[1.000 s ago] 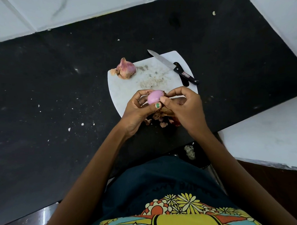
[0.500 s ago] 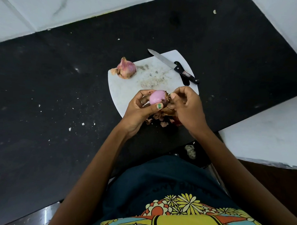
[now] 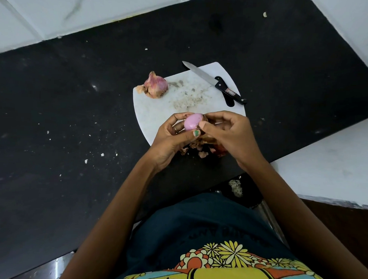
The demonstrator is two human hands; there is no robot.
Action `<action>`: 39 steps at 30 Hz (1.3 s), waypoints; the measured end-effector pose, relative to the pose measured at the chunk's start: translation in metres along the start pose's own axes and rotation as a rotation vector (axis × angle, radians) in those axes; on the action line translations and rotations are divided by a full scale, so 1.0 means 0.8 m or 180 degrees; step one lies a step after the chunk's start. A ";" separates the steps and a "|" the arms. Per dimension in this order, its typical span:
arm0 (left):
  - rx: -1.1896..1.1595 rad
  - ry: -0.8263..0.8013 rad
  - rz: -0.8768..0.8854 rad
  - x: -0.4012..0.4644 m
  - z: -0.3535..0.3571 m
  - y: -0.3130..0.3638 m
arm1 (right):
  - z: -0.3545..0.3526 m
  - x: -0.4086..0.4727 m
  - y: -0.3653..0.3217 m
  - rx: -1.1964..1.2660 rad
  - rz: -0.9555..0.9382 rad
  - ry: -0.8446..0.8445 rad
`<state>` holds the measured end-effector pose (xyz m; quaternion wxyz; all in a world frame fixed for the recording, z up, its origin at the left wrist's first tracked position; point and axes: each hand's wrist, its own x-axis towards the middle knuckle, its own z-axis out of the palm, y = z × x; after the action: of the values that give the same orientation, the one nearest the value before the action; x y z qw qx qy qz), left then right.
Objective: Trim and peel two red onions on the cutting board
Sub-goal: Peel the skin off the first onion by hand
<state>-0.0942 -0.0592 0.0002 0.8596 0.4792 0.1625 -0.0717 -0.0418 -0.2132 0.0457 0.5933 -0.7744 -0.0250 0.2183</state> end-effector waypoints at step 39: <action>0.0061 -0.0210 -0.0241 -0.001 -0.008 -0.001 | -0.021 0.013 -0.002 -0.0796 -0.0767 -0.0214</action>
<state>-0.0967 -0.0544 -0.0028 0.8565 0.4782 0.1515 -0.1215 -0.0257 -0.2249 0.0471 0.5130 -0.8259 -0.1644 0.1666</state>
